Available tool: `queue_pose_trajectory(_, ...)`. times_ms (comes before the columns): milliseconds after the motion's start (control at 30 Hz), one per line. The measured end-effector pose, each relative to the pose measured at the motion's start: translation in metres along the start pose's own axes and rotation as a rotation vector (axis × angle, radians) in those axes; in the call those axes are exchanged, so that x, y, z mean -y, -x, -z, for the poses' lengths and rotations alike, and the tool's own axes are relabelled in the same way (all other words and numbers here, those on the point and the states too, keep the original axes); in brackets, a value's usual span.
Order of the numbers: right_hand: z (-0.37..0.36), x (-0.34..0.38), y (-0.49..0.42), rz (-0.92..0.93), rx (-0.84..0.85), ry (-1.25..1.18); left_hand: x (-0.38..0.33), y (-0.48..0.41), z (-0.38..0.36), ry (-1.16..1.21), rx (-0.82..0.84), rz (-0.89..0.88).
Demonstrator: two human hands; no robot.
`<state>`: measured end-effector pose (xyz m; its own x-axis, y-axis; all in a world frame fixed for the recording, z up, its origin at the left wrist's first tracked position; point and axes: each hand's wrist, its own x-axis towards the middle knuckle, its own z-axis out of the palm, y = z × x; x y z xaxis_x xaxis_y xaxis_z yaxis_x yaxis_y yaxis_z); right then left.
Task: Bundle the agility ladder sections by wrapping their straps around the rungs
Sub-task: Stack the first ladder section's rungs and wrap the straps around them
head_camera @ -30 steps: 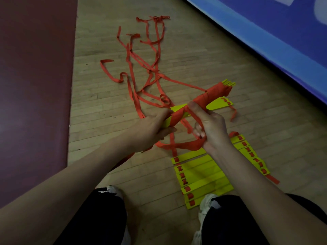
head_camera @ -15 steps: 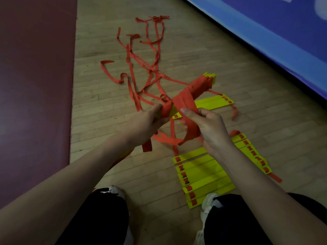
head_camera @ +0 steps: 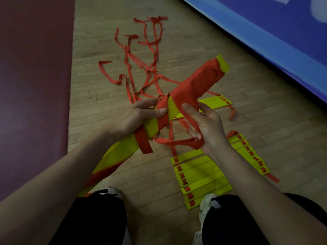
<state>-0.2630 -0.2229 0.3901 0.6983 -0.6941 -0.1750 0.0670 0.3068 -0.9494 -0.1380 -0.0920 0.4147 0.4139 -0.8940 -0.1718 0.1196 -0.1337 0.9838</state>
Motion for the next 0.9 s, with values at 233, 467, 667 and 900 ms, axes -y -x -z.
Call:
queue_pose_trajectory(233,0.003,0.006,0.002,0.049,0.258,-0.130,0.001,0.000,0.004,0.141,0.200,0.026)
queue_pose_trajectory(467,0.008,0.006,0.000,0.047,0.438,-0.146,0.004,0.000,0.001,0.237,0.343,0.213)
queue_pose_trajectory(667,0.007,0.000,-0.002,0.023,0.225,-0.068,0.013,-0.004,-0.002,-0.142,0.171,0.146)
queue_pose_trajectory(900,0.005,-0.001,-0.009,-0.039,0.032,-0.101,0.035,-0.008,-0.009,-0.852,-0.081,-0.268)
